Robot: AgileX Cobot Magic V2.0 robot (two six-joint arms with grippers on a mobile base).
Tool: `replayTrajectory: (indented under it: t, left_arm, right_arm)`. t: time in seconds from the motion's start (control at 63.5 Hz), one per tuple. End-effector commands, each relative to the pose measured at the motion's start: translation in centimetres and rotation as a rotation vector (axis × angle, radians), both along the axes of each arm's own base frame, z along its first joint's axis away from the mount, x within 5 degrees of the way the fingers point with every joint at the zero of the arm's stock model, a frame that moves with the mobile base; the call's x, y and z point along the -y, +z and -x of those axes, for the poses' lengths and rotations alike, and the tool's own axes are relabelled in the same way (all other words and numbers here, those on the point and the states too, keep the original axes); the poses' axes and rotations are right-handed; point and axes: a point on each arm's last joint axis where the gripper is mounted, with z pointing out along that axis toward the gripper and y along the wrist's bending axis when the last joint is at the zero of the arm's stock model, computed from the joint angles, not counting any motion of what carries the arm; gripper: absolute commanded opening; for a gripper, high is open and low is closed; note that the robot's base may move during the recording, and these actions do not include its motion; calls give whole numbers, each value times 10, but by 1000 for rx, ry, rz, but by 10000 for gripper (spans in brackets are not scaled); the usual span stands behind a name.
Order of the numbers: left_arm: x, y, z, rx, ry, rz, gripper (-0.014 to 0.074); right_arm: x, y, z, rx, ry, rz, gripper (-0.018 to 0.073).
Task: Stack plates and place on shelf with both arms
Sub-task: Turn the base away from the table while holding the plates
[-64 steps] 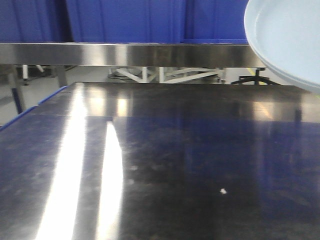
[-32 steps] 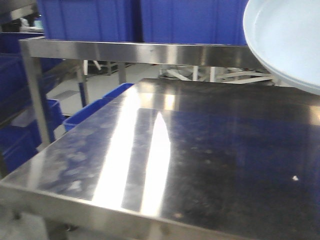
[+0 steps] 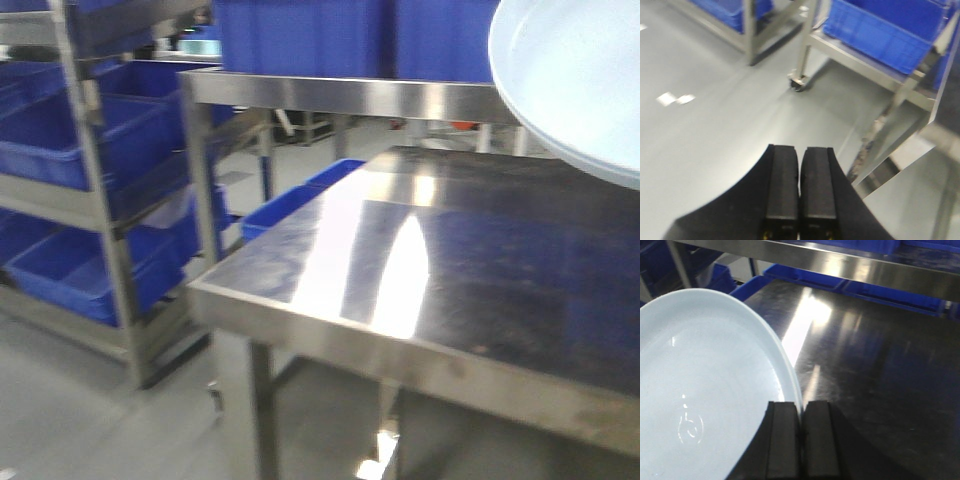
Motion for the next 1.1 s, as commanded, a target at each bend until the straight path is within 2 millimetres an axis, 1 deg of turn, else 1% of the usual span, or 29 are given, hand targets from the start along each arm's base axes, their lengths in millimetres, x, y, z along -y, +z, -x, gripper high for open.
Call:
replayTrajectory:
  t: [0.0, 1.086]
  left_arm:
    - [1, 15, -4, 95, -8, 17, 90]
    - [1, 15, -4, 95, -8, 17, 90]
  right_arm:
    - [-1, 20, -1, 136, 19, 1, 57]
    - [-1, 20, -1, 135, 18, 1, 57]
